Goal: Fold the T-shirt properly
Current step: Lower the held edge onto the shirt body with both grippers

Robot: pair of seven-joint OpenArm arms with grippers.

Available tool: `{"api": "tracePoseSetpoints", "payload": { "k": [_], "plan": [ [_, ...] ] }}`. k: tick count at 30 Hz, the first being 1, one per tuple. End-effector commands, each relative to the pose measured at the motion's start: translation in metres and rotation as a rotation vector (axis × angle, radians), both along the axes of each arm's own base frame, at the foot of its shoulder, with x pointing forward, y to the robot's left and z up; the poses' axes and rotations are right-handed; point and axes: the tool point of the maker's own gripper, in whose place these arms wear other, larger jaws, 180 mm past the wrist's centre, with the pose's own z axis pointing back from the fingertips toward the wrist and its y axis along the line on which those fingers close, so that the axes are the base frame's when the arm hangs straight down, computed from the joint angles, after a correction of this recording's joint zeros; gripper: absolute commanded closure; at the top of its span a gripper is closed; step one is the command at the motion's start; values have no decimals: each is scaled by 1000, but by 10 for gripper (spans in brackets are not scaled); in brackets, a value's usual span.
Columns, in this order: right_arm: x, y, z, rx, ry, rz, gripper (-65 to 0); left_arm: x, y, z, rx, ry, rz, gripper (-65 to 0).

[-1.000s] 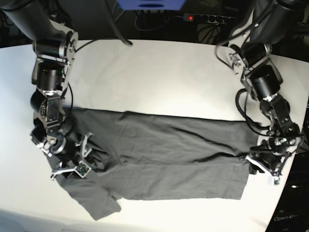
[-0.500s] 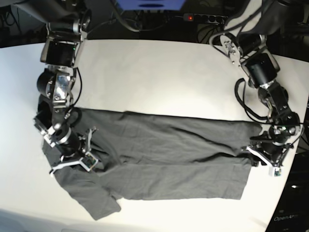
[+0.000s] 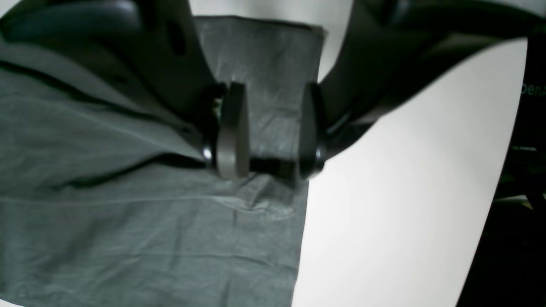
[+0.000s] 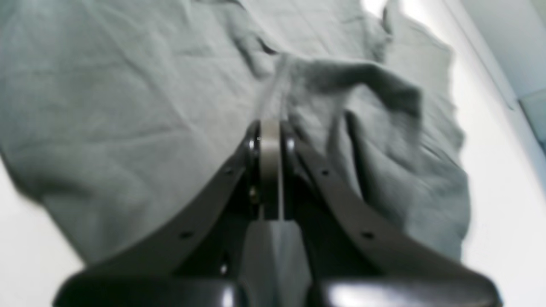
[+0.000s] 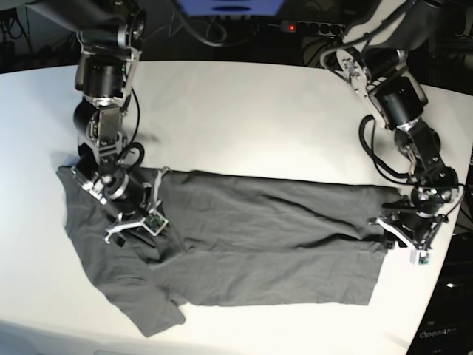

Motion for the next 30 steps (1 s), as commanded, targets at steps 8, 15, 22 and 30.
{"api": "tracePoseSetpoints", "payload": {
  "k": [8, 15, 22, 30],
  "plan": [
    [61, -34, 29, 42, -50, 5, -9, 5, 5, 12, 11, -5, 5, -193],
    [87, -71, 55, 62, -87, -6, -10, 4, 3, 31, 44, -49, 9, -193],
    [71, -103, 63, -21, -131, -35, -9, -1, 0, 30, 52, -44, 7, -193],
    [3, -128, 35, -118, -104, -128, -9, -5, -5, 47, 95, -70, -47, -193]
  ]
}}
